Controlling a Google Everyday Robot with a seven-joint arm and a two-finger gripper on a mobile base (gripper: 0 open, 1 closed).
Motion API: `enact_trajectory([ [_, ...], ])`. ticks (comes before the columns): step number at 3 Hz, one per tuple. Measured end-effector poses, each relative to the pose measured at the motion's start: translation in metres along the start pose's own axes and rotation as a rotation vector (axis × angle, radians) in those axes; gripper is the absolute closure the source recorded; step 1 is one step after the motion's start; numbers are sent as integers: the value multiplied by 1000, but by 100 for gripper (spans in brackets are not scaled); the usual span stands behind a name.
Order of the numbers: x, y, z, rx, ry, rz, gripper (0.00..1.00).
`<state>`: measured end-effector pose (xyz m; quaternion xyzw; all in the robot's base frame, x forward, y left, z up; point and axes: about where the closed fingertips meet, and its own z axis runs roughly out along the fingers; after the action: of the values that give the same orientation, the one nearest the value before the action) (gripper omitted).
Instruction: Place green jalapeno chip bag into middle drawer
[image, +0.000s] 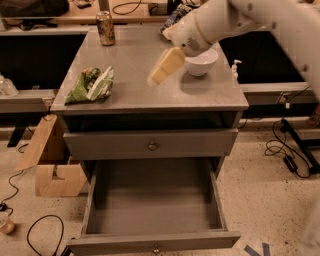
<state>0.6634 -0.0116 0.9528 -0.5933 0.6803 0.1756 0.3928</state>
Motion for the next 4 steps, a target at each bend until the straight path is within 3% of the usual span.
enact_trajectory([
  [1,-26,-18,84,-70,-53,-50,0],
  [2,-44,-20,131,-117,-70,-85,0],
  [4,-56,-8,227,-198,-38,-127,2],
])
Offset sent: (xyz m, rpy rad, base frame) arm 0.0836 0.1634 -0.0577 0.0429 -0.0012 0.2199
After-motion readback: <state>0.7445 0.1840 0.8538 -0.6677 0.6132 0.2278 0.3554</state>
